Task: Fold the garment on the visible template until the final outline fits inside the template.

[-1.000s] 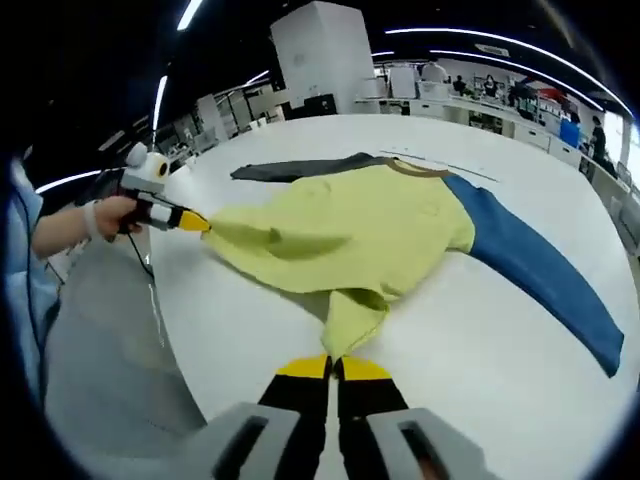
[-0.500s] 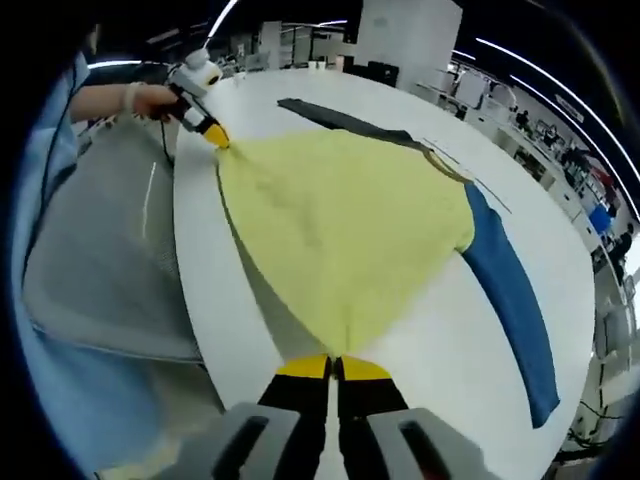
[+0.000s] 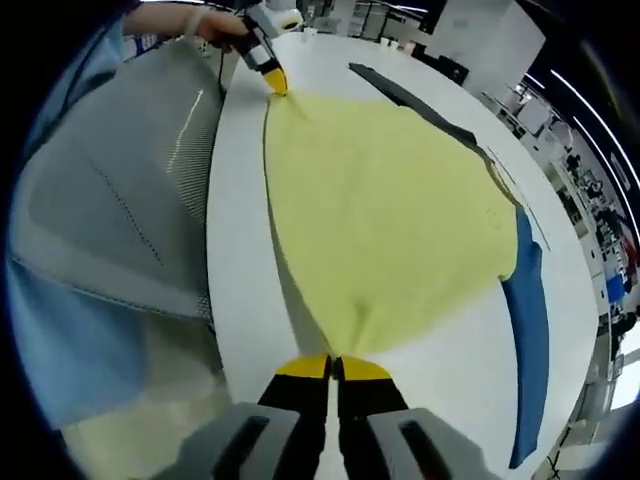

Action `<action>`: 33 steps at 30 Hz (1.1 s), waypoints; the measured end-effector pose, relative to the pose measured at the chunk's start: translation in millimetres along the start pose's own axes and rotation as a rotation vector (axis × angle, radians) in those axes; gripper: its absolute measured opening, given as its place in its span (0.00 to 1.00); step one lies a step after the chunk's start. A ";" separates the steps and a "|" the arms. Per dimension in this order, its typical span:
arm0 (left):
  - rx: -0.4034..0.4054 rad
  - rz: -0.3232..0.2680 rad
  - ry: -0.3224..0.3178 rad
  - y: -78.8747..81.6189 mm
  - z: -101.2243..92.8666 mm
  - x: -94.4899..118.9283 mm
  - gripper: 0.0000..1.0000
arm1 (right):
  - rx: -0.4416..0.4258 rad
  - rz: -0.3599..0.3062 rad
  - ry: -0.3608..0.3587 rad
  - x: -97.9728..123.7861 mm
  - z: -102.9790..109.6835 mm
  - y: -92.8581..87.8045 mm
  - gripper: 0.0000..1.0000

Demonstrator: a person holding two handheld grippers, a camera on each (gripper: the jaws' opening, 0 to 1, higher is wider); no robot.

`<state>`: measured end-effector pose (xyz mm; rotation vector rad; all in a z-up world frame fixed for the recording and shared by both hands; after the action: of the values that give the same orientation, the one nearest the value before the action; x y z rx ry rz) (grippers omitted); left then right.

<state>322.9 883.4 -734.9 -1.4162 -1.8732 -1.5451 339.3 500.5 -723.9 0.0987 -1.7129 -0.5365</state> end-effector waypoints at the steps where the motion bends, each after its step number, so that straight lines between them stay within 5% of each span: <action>1: 0.004 0.000 0.000 -0.1 0.7 -0.2 0.01 | 0.000 -0.002 0.002 -0.5 -0.6 0.3 0.00; 15: 0.013 0.015 -0.013 -9.8 -5.5 -6.4 0.01 | 0.023 0.062 0.007 -3.1 -3.9 -13.5 0.00; 33: -0.002 0.017 -0.012 -12.4 -11.4 -10.0 0.01 | -0.022 0.055 0.022 -9.2 -6.1 -24.0 0.00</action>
<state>313.4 869.7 -745.2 -1.4416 -1.8627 -1.5346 341.7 480.7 -741.2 0.0416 -1.6836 -0.5115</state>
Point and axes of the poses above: the point that each gripper's makers call its tool centre point, and the gripper's own axes: x roughly backward along the fingers, z roughly to its left, y roughly out of its top, the point moved 4 cm from there along x, roughly backward along the fingers, and after that the axes turned 8 degrees about -x, right-handed, at the moved point
